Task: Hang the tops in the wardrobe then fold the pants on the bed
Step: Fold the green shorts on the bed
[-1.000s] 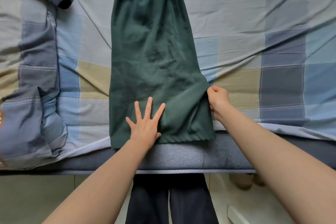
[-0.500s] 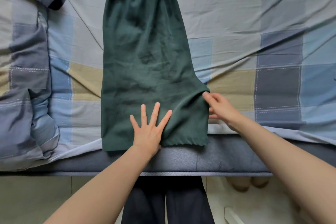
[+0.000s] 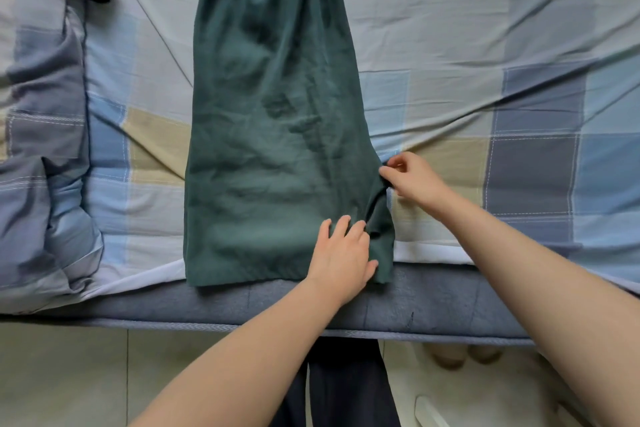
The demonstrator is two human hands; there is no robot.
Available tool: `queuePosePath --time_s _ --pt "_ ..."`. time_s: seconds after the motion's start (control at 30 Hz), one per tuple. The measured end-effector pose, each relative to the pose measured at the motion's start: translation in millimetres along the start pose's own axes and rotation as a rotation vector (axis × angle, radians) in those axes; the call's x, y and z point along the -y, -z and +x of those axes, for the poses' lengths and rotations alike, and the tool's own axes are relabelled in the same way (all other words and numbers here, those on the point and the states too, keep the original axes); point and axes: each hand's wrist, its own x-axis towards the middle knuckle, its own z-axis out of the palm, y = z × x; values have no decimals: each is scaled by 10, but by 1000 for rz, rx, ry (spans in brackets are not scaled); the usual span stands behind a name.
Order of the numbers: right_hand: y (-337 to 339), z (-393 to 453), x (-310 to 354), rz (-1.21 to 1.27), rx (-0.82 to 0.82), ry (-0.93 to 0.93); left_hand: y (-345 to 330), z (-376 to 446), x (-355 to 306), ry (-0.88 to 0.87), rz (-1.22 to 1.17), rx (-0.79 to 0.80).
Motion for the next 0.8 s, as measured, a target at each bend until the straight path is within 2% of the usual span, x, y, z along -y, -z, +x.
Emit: queuePosePath --time_s 0.07,0.13,0.23,0.37,0.63,0.8 --pt "-21 55 154 11 171 -17 84 75 -4 116 -174 -70" --pt "-30 71 285 -115 255 -52 188 155 12 283 -404 -97" --pt "-114 18 489 -242 184 -19 316 253 48 519 -696 -52" --pt "-354 -173 689 -413 90 30 374 247 82 704 -769 -47" --pt "-830 -162 995 -120 98 -94 159 -98 649 818 -1148 -11" --pt "-1023 -125 898 106 -71 -72 -36 -321 1018 896 -1347 9"
